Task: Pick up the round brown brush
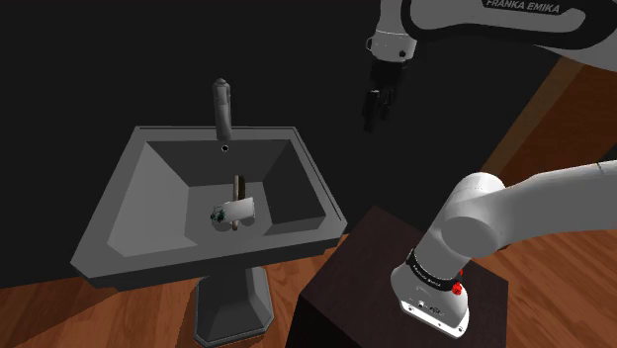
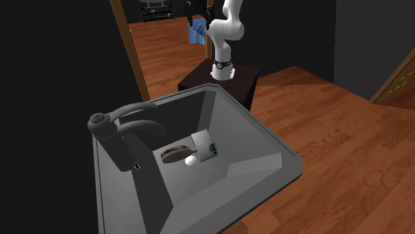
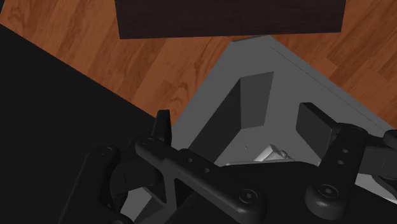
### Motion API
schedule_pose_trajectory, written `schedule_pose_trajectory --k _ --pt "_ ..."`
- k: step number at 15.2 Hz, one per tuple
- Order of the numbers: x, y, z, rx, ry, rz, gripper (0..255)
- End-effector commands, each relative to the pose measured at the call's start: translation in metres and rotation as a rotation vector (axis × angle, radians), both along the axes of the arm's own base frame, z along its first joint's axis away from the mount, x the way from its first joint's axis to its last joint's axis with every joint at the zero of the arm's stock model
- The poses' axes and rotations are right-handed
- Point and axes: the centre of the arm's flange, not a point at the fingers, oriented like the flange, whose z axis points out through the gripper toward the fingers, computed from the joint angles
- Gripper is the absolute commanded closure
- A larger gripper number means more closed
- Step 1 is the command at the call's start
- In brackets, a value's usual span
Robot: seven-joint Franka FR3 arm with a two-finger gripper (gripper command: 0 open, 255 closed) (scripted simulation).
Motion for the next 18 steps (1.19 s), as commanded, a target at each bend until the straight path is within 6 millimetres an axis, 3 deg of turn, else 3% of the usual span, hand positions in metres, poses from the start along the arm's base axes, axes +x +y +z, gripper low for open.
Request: schedule_pose_trajectory --k 1,18 --pt "0.000 0.000 0.000 0.000 0.000 0.000 0" --pt "0.133 0.064 -0.164 0.067 0.006 -0.273 0"
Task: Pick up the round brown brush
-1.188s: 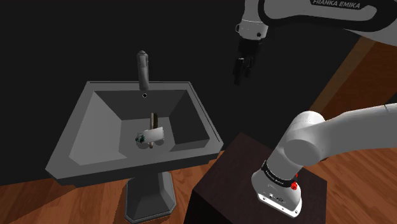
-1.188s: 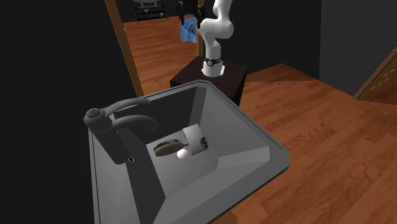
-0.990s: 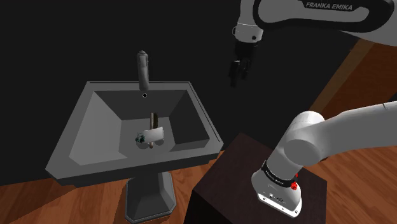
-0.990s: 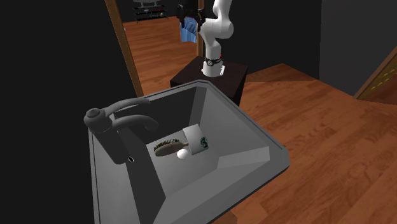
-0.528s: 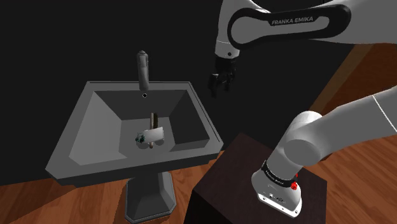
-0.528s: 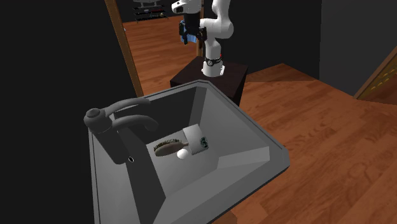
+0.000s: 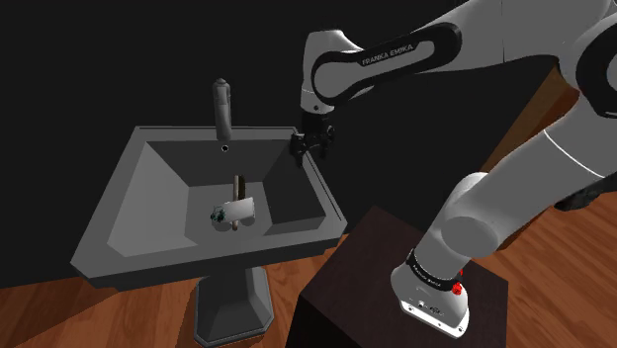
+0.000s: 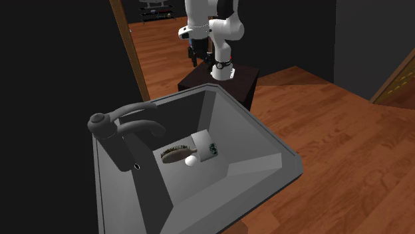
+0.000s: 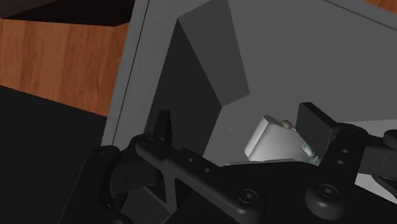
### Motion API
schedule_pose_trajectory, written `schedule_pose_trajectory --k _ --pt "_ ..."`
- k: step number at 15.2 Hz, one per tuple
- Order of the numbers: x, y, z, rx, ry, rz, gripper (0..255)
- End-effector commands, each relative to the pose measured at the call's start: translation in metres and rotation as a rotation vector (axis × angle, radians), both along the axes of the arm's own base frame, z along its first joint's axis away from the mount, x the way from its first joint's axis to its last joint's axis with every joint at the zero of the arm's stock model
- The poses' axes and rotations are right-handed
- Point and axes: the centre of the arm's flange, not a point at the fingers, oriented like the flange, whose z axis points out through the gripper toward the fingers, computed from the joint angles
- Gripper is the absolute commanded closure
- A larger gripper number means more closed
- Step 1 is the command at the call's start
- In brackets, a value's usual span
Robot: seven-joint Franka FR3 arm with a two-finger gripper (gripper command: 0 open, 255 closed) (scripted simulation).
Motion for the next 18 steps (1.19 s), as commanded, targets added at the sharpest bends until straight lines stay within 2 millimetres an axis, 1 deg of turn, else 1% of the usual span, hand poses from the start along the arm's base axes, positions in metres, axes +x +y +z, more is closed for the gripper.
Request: schedule_pose_trajectory --k 1,10,18 --pt "0.014 0.004 -0.020 0.008 0.000 -0.034 0" --pt "0.091 0.026 -0.106 0.043 0.003 -0.179 0" --pt "0.161 0.039 -0.182 0.075 0.005 -0.307 0"
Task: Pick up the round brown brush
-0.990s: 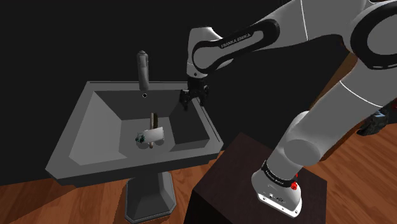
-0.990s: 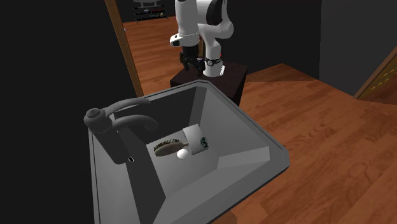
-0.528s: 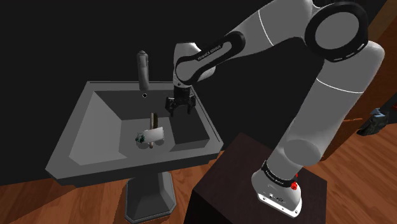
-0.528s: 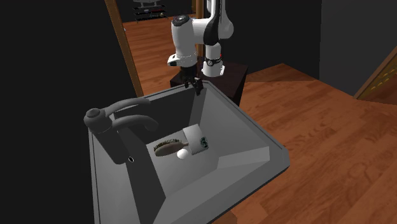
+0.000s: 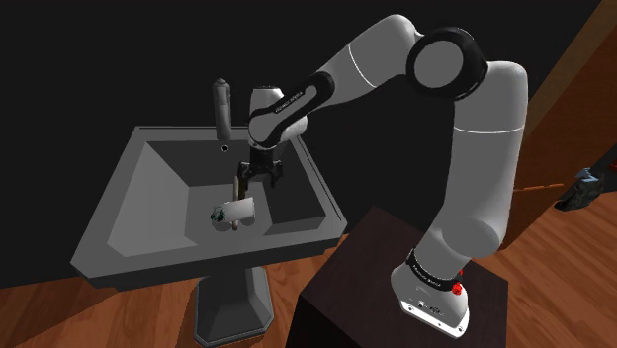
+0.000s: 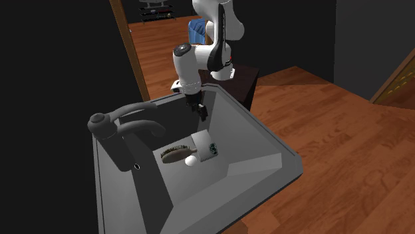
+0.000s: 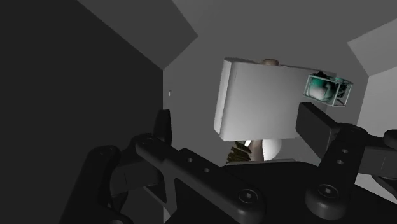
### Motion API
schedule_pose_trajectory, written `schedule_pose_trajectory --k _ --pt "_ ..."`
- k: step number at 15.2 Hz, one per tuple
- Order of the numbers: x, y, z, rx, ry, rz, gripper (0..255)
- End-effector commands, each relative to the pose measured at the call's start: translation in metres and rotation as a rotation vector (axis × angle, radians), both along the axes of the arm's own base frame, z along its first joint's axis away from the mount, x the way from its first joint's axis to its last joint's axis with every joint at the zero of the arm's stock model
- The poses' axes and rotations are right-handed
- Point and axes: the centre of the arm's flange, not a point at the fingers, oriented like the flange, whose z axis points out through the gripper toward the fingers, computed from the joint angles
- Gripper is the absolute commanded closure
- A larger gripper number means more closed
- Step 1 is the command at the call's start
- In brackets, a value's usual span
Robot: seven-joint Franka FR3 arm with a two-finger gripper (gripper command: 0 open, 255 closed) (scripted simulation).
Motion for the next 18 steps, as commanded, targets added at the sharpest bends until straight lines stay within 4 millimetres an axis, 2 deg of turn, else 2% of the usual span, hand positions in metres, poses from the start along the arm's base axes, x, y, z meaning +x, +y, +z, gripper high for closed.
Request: schedule_pose_trajectory --k 1,11,18 --pt "0.017 0.003 -0.021 0.008 0.001 -0.033 0" --pt "0.106 0.008 -0.115 0.047 0.004 -0.194 0" --pt "0.108 0.008 -0.149 0.048 0.005 -0.198 0"
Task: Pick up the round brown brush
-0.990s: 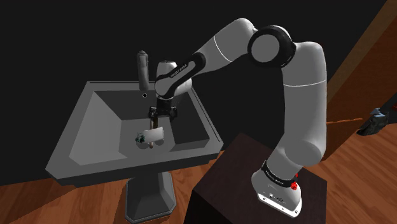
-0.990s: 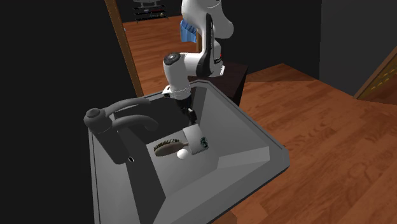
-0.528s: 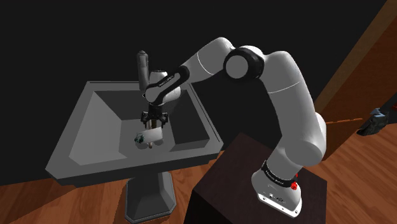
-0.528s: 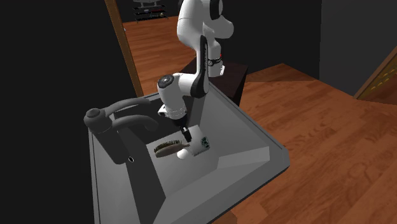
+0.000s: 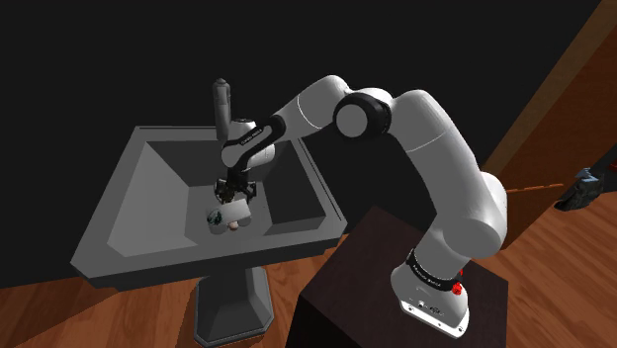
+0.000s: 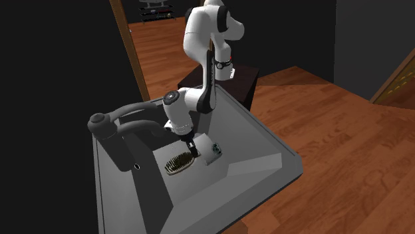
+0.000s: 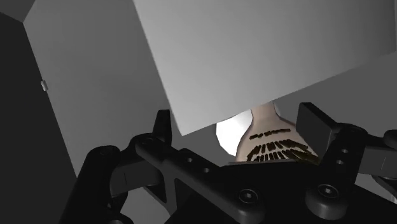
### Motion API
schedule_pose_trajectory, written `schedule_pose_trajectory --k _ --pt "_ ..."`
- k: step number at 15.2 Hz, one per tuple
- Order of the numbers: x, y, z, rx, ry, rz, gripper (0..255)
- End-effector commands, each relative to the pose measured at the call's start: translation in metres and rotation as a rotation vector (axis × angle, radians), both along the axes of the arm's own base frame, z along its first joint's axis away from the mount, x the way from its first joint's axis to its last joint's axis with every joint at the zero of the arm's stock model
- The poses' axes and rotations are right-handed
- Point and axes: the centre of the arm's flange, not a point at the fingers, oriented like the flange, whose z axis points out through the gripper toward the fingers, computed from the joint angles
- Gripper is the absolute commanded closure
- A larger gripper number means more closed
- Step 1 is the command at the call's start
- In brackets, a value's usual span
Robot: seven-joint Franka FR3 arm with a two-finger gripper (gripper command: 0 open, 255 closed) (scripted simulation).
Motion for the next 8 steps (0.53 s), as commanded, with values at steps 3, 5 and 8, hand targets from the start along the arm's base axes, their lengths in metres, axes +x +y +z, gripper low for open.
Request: schedule_pose_trajectory --k 3,5,8 --pt "0.0002 0.0002 -0.0147 0.000 0.000 0.000 0" --pt "0.0008 -0.0012 -0.0152 0.000 0.000 0.000 255" --pt "-0.0027 0.0025 -0.0182 0.000 0.000 0.000 255"
